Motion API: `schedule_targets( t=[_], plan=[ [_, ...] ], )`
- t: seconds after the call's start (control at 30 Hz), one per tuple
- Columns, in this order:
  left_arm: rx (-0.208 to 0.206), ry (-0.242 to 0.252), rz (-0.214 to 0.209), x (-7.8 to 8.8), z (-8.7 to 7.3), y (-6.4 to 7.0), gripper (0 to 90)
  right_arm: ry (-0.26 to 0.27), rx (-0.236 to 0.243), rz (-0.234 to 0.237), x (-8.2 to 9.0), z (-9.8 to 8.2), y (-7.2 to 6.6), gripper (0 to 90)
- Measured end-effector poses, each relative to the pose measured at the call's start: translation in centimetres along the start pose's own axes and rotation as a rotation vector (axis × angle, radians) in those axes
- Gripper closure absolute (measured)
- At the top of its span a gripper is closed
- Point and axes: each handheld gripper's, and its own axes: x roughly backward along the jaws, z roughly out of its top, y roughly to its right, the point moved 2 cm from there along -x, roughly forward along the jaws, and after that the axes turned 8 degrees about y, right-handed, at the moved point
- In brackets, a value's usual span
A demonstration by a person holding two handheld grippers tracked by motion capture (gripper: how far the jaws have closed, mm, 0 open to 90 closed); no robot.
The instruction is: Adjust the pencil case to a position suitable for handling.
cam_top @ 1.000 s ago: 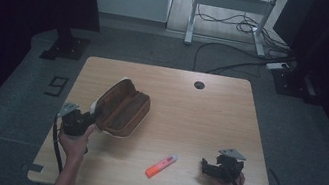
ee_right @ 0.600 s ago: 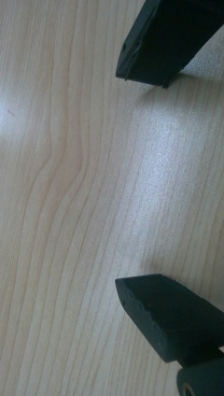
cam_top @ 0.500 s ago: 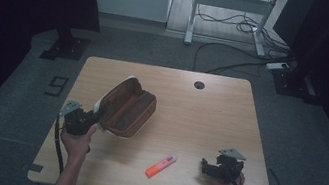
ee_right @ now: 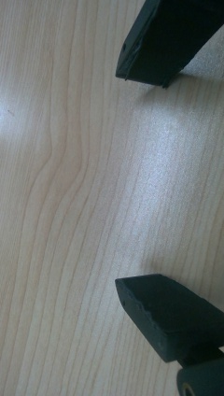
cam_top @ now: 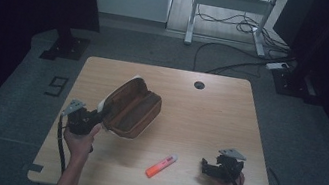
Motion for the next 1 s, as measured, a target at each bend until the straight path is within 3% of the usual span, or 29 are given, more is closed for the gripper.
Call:
schedule_targets(
  t=[0.57,1.0],
  plan=[
    [-0.026,-0.044,-0.045,-1.7,-0.6,1.1,85.1,0.000,0.000,0.000,0.0,0.0,0.0,1.8],
    [-0.070,-0.103,-0.081,-4.0,-1.9,2.0,85.1,0.000,0.000,0.000,0.0,0.0,0.0,1.8]
  ],
)
